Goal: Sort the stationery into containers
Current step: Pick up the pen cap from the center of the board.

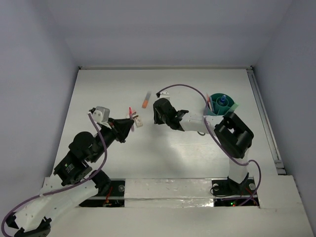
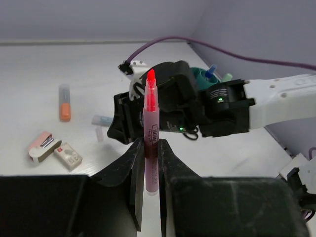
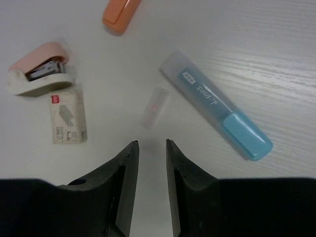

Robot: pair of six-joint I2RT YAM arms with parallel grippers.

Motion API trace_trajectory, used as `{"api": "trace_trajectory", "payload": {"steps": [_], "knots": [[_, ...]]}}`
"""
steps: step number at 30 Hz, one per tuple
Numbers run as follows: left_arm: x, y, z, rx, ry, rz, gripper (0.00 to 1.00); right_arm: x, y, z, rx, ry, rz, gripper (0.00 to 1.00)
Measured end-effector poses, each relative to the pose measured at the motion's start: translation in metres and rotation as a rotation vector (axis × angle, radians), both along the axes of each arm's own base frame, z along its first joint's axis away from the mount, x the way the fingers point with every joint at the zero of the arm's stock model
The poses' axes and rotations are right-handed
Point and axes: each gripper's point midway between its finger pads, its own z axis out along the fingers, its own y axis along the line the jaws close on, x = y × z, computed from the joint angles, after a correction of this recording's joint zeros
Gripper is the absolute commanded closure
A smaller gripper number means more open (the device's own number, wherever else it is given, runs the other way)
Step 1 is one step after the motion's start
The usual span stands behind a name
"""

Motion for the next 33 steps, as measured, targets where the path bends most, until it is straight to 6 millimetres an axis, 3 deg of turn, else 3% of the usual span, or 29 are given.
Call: {"api": "trace_trajectory", "payload": {"steps": [2, 5, 13, 21, 27, 33], "knots": [[-0.002, 0.0, 0.008, -0.024, -0.025, -0.006, 1.0, 0.007, -0.004, -0.007, -0.005, 0.018, -0.026, 0.6], [0.0, -0.003, 0.005, -0.01, -0.018, -0.015, 1.0, 0.015, -0.007, -0.012, -0.006, 0.033, -0.05, 0.53], [0.006, -0.015, -0.011, 0.046, 0.023, -0.048, 1.0, 0.017, 0.005, -0.02, 0.002, 0.057, -0.028, 0.53], [0.004, -0.02, -0.012, 0.055, 0.019, -0.087, 1.0, 0.03, 0.018, -0.033, -0.017, 0.066, -0.033, 0.52], [0.001, -0.023, -0.011, 0.054, 0.017, -0.115, 1.0, 0.036, 0.01, -0.039, -0.075, 0.056, -0.059, 0.56], [-0.001, -0.025, -0.007, 0.043, 0.004, -0.135, 1.0, 0.042, 0.01, -0.042, -0.104, 0.041, -0.061, 0.67]]}}
